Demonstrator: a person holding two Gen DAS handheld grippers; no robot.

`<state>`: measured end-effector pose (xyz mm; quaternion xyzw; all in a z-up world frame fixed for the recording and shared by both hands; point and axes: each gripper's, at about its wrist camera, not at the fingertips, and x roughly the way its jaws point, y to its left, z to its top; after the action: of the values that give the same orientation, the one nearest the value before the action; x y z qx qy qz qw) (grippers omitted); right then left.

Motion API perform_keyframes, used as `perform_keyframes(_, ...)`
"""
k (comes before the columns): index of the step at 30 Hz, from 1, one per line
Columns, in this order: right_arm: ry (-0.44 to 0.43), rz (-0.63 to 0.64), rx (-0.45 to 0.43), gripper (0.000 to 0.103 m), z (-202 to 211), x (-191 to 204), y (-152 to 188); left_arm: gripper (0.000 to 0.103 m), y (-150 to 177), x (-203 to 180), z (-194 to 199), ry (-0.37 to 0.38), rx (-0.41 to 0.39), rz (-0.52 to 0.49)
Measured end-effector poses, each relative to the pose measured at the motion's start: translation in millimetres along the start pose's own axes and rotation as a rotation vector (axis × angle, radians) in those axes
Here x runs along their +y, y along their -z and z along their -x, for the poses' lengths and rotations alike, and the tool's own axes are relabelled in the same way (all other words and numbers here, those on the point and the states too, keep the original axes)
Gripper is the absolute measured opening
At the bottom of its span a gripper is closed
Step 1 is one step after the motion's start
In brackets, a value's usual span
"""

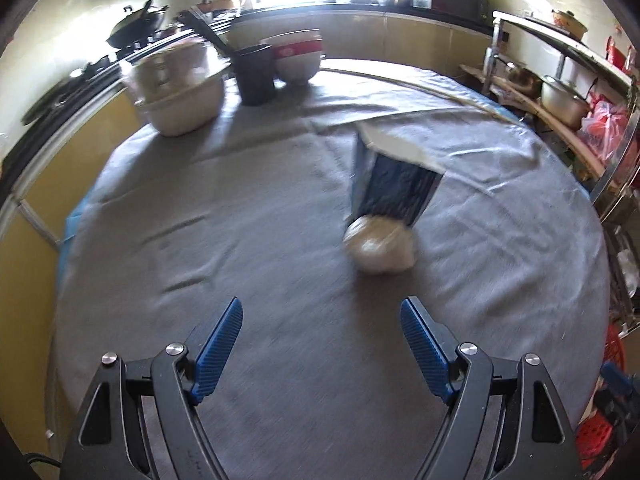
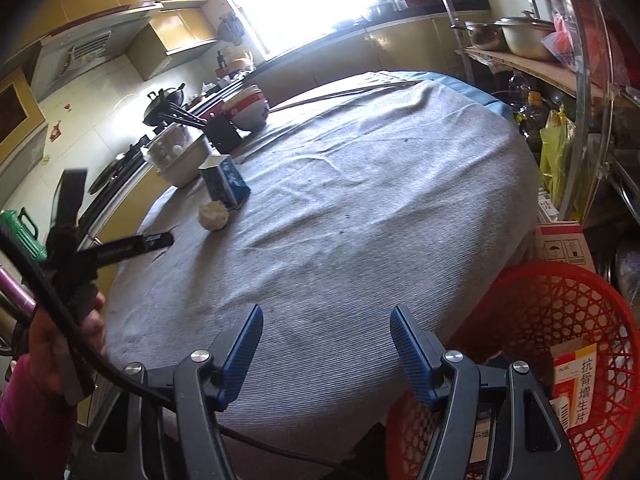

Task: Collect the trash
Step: 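Grasp the white plastic bag with the left gripper, then grasp the blue-and-white paper cup with the right gripper while the left holds the bag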

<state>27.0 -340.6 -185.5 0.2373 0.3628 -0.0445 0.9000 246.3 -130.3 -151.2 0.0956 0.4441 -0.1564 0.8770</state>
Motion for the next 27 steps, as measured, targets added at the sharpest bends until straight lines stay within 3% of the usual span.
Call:
perform_keyframes(8, 0.019, -0.024, -0.008, 0.07, 0, -13, -9, 0.079, -26, -16, -40, 0.079, 0.015, 0.04)
perform_keyframes(12, 0.014, -0.011, -0.007, 0.07, -6, -8, -17, 0.053, -28, -14, -55, 0.112, 0.046, 0.055)
perform_keyframes(14, 0.011, 0.004, -0.007, 0.07, -10, -2, -20, 0.046, -27, -10, -61, 0.16, 0.059, 0.078)
perform_keyframes(23, -0.027, 0.1, -0.003, 0.07, -41, 43, -45, 0.041, -15, 11, -44, 0.191, -0.009, 0.068)
perform_keyframes(27, -0.065, 0.146, 0.008, 0.07, -65, 73, -66, 0.041, -7, 30, -28, 0.165, -0.031, 0.073)
